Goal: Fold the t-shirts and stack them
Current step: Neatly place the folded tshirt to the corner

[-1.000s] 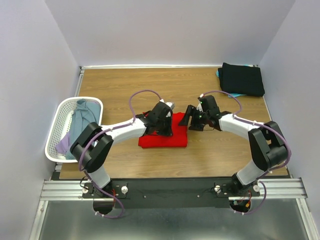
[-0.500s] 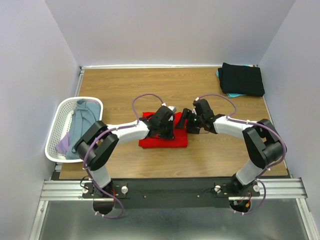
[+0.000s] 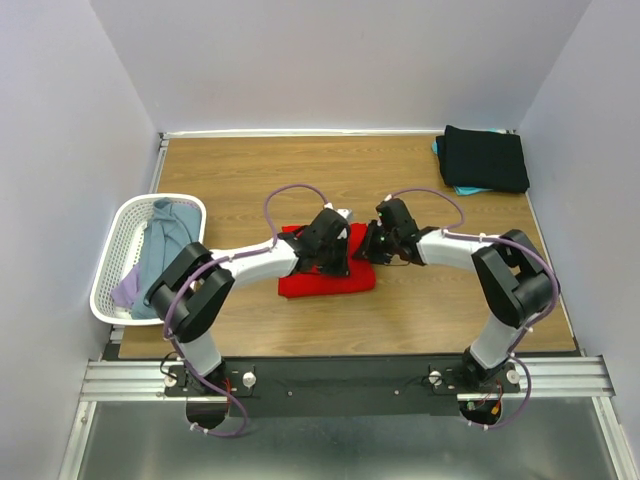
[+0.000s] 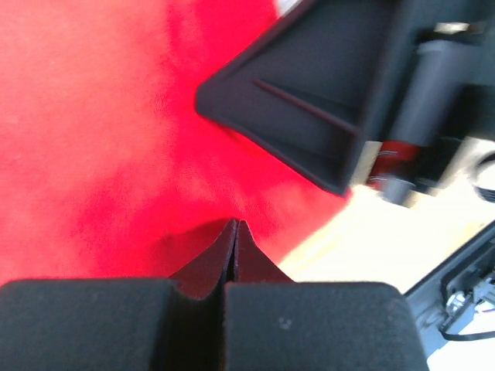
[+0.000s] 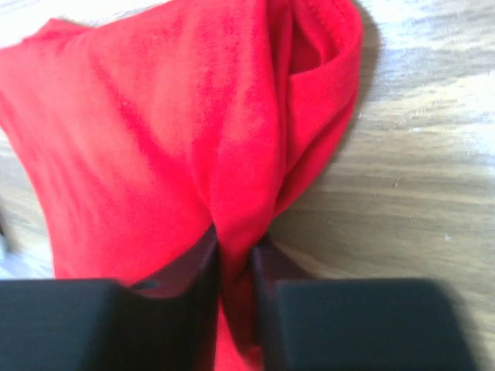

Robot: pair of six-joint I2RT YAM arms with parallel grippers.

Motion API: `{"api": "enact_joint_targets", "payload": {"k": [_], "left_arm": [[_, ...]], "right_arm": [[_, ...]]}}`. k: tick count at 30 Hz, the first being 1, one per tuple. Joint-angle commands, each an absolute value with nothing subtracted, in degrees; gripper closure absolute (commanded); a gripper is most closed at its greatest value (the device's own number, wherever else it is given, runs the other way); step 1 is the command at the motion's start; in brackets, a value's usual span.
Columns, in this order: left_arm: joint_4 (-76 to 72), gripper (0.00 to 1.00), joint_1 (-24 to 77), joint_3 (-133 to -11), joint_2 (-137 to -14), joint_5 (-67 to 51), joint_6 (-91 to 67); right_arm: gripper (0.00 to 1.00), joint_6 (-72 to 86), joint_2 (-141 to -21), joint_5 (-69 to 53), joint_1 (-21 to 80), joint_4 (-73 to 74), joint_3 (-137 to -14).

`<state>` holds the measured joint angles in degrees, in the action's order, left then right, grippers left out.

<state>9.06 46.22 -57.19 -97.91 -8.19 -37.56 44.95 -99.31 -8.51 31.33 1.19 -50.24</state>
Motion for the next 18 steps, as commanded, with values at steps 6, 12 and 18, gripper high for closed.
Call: {"api": "enact_joint_targets", "payload": {"k": [6, 12, 18], "left_arm": [[18.97, 1.00, 45.36, -67.67, -87.47, -6.42, -32.97], [23.55, 1.00, 40.18, -70.66, -83.59, -6.76, -29.89], [24.70, 1.00, 36.21, -69.96, -80.86, -8.08, -27.78]], "right_arm": [[1.00, 41.84, -103.27, -0.36, 31.99, 5.18, -52.03], [1.00, 35.52, -104.68, 9.21, 31.99, 11.85, -59.41], [0.99, 29.71, -106.43, 15.63, 30.15, 15.82, -66.26]]}}
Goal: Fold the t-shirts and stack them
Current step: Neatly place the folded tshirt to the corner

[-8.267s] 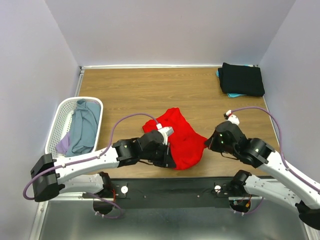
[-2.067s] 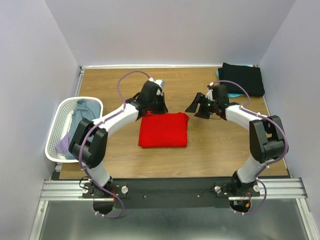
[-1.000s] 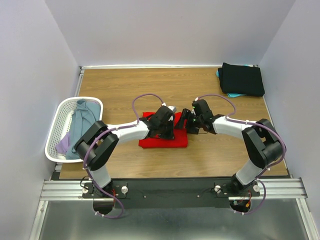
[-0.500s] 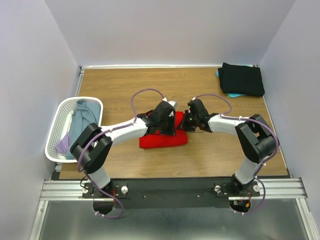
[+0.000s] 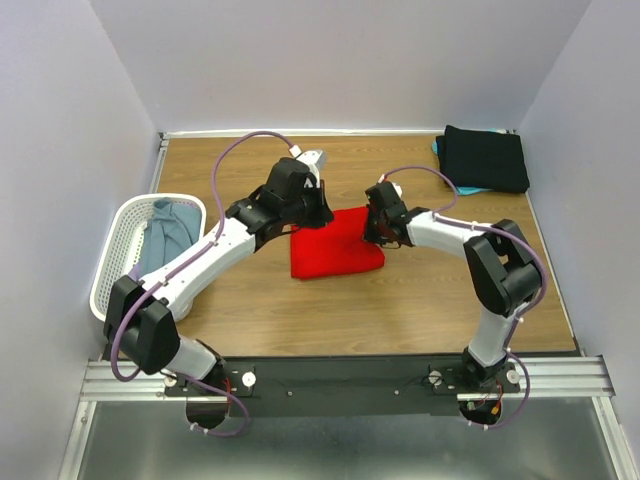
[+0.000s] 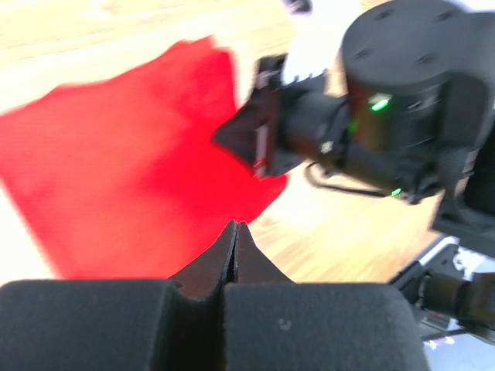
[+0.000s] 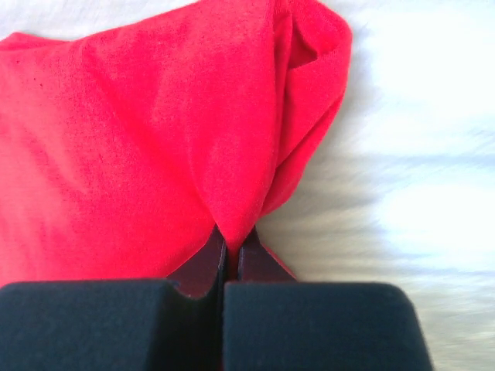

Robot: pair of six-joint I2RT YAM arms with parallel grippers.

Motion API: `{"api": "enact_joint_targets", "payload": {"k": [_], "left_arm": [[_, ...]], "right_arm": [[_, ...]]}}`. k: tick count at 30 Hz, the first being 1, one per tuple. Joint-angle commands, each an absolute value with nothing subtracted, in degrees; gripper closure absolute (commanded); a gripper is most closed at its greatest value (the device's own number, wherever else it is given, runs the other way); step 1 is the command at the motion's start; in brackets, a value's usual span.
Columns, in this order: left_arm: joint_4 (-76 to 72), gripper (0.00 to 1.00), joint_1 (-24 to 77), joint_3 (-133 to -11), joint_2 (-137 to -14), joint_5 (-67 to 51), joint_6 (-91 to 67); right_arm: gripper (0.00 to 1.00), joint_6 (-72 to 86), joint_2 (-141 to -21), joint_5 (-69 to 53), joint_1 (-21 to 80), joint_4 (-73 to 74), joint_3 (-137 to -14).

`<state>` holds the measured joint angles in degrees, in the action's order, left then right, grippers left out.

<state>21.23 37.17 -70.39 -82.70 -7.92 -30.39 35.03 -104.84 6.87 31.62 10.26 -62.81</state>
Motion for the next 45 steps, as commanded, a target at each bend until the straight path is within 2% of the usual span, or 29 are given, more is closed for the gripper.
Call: {"api": "enact_joint_targets", "payload": {"k": [1, 20, 33, 45], "left_arm": [[24.87, 1.00, 35.69, -69.79, -80.69, -8.17, -27.51], [25.22, 1.00, 33.93, -69.87, -79.98, -10.46, -26.46], [27.95, 1.00, 32.61, -73.39, -83.05, -9.76, -25.40], [27.69, 1.00, 31.29, -74.18, -85.16, -10.63, -24.96]], "right_arm": [[0.99, 28.92, -106.52, 16.17, 29.71, 15.99, -66.97], [1.00, -6.31, -116.27, 22.24, 14.95, 18.02, -91.92], [1.00, -15.20, -120.50, 16.62, 7.48, 18.72, -107.04], [0.99, -16.88, -123.22, 16.17, 5.98, 21.97, -117.24]]}}
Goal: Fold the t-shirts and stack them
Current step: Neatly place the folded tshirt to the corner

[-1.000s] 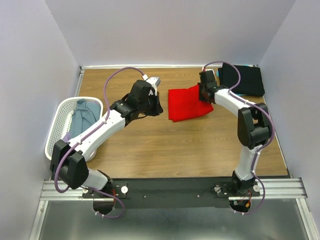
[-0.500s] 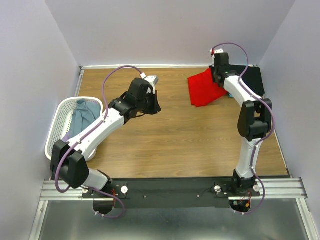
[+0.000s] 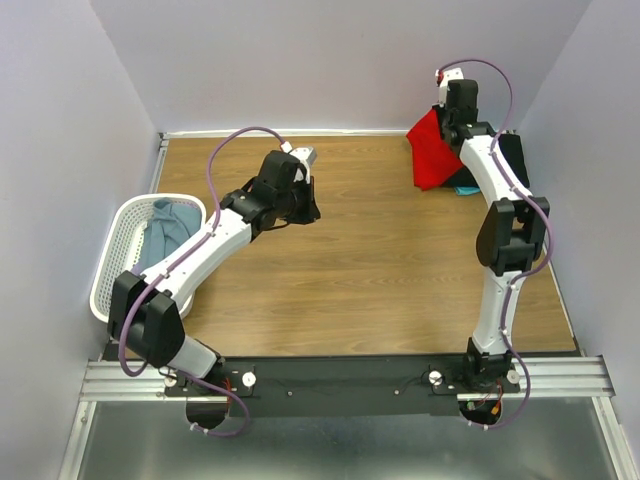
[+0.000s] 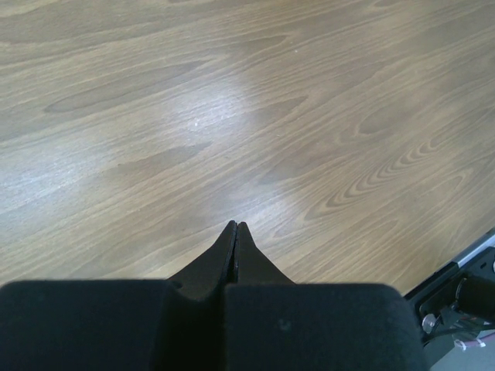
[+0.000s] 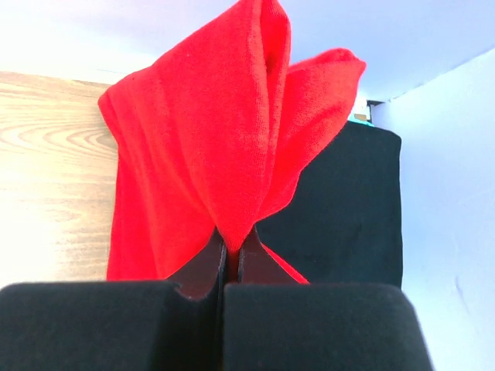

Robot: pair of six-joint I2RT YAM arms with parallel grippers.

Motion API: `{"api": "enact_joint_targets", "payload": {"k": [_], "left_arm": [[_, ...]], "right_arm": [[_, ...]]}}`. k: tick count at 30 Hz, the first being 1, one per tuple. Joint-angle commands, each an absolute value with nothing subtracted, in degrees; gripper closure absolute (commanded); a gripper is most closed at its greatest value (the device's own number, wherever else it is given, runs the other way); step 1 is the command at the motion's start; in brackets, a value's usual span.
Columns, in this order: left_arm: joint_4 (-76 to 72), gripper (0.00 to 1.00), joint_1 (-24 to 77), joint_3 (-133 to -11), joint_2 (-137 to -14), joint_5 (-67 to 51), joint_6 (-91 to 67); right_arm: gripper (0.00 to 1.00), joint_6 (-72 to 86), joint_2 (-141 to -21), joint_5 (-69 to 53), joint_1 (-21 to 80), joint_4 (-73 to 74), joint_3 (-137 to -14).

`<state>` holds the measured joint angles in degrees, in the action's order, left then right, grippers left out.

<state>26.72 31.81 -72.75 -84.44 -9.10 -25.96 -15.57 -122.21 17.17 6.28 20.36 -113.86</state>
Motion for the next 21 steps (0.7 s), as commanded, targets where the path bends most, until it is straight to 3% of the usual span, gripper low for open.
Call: {"api": "enact_joint_targets", "payload": {"k": [1, 21], "left_arm": [[27.60, 1.00, 31.29, -74.27, -85.25, -10.81, -24.96], [27.68, 1.00, 30.94, -75.58, -87.01, -12.13, -24.35]], "right_arm": [[1.00, -16.88, -123.22, 16.17, 6.06, 22.06, -117.25], [0.99, -17.75, -119.35, 14.94, 2.29, 23.82, -121.72]]}}
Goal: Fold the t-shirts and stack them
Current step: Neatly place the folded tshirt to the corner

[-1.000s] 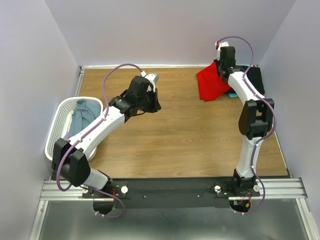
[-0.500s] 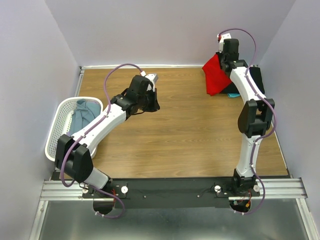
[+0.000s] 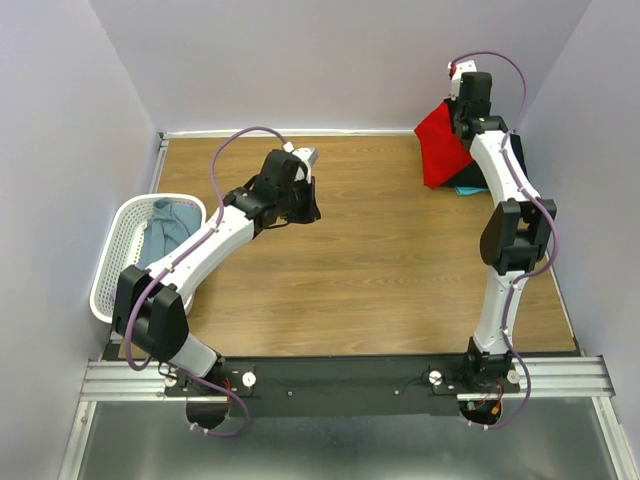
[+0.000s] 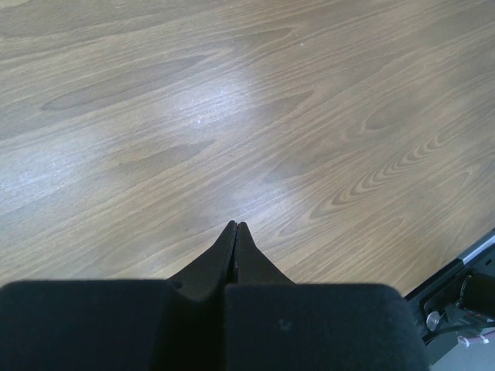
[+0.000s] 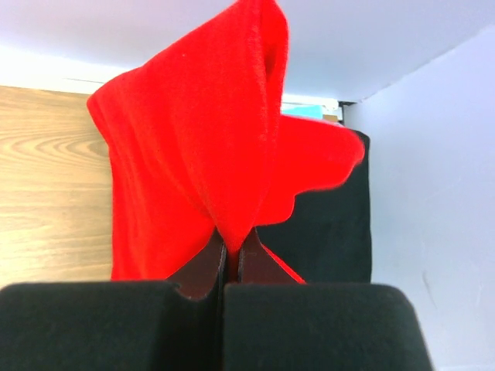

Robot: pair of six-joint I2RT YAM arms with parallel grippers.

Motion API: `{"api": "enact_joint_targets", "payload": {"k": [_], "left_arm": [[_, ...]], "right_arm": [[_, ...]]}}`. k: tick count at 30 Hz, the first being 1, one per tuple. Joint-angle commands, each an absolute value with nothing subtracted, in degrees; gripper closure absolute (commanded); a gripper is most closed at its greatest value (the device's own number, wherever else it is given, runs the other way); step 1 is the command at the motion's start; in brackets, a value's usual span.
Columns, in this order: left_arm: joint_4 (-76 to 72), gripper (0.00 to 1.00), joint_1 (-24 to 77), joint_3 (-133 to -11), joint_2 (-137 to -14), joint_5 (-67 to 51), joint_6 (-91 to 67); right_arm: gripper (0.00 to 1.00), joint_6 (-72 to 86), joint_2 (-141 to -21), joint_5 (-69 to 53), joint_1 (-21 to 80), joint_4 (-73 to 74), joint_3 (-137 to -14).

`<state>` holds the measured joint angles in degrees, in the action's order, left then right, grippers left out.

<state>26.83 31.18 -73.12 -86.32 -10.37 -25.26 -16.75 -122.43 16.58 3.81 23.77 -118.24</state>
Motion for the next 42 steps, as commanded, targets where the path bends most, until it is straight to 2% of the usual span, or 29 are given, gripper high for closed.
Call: {"api": "enact_joint_targets", "payload": {"k": [1, 21, 34, 35, 36, 37, 38, 40, 42], "left_arm": [[27.77, 1.00, 30.94, -75.67, -87.10, -12.22, -24.35], [28.91, 1.00, 30.94, -77.43, -88.94, -12.04, -24.26], [29.88, 1.00, 30.94, -79.72, -91.93, -12.74, -24.61], [29.97, 1.00, 30.94, -79.80, -92.11, -12.83, -24.61], [30.14, 1.00, 30.94, -79.89, -92.28, -12.83, -24.61], [30.15, 1.00, 30.94, -80.07, -92.29, -13.01, -24.61], [30.15, 1.00, 30.94, -80.07, -92.37, -13.01, -24.61], [30.23, 1.00, 30.94, -80.16, -92.46, -12.66, -24.43], [30.06, 1.00, 30.94, -80.16, -92.64, -12.66, -24.43]], "right_arm": [[1.00, -17.84, -119.62, 14.77, 1.76, 23.82, -122.34], [0.99, -15.65, -120.67, 9.67, -3.78, 24.08, -123.22], [1.00, -13.80, -129.10, 6.59, -9.14, 23.91, -125.50], [0.94, -13.54, -130.07, 6.85, -9.75, 23.91, -126.12], [0.78, -13.36, -130.95, 8.07, -9.93, 23.91, -126.65], [0.41, -12.92, -132.78, 8.87, -10.37, 23.99, -127.87], [0.26, -12.83, -133.59, 10.53, -10.37, 23.99, -128.40], [0.03, -12.13, -135.26, 11.95, -10.46, 23.99, -129.98], [0.00, -10.65, -135.26, 12.04, -10.55, 24.08, -130.60]]}}
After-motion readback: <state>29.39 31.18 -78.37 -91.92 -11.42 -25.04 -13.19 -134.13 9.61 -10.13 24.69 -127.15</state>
